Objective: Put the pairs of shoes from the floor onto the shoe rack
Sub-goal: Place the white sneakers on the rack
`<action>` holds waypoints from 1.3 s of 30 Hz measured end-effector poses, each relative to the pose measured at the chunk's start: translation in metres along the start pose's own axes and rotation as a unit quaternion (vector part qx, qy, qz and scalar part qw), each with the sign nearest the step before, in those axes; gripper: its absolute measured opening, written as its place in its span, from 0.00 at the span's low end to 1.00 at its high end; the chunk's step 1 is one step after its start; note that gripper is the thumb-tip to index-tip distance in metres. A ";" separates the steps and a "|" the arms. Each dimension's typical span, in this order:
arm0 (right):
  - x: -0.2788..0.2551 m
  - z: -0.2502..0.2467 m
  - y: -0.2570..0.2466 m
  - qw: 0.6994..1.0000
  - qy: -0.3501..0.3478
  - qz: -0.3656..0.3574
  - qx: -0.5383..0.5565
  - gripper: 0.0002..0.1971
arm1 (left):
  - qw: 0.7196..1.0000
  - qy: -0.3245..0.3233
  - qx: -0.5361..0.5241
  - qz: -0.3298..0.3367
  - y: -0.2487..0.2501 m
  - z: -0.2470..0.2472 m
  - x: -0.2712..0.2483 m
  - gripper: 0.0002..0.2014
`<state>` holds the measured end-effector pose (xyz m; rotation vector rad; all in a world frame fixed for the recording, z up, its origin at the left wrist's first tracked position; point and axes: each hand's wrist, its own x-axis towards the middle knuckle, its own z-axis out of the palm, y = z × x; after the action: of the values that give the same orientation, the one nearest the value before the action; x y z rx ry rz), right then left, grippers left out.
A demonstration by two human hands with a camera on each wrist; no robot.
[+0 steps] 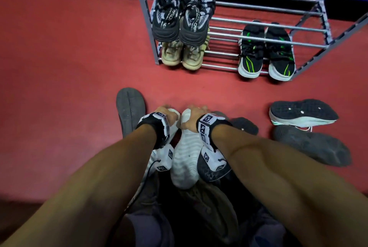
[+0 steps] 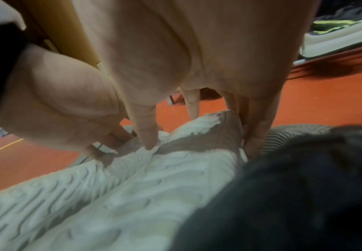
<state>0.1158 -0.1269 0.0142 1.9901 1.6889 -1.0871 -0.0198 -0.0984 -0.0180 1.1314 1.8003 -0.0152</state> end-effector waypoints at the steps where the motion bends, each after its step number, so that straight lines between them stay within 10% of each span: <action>1: 0.000 0.004 -0.001 1.000 0.006 0.012 -0.003 0.39 | 1.000 0.009 0.023 0.007 -0.003 0.001 0.005 0.29; 13: 0.005 0.011 0.004 0.990 0.066 0.050 0.114 0.60 | 0.998 0.017 0.055 0.022 -0.010 0.000 -0.001 0.37; 17: -0.008 -0.006 0.014 0.958 0.138 0.033 0.250 0.57 | 0.994 0.062 -0.005 0.093 0.018 -0.002 -0.020 0.21; 30: -0.058 -0.085 0.075 0.752 0.486 -0.054 0.441 0.38 | 0.907 0.170 -0.134 0.360 0.107 -0.011 -0.091 0.23; 39: -0.057 -0.055 0.101 0.775 0.470 -0.001 0.423 0.19 | 0.949 0.101 -0.086 0.286 0.072 0.011 -0.065 0.16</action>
<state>0.2283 -0.1561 0.0682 3.5740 1.6901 -0.9920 0.0437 -0.1073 0.0554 1.5272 1.5440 0.6091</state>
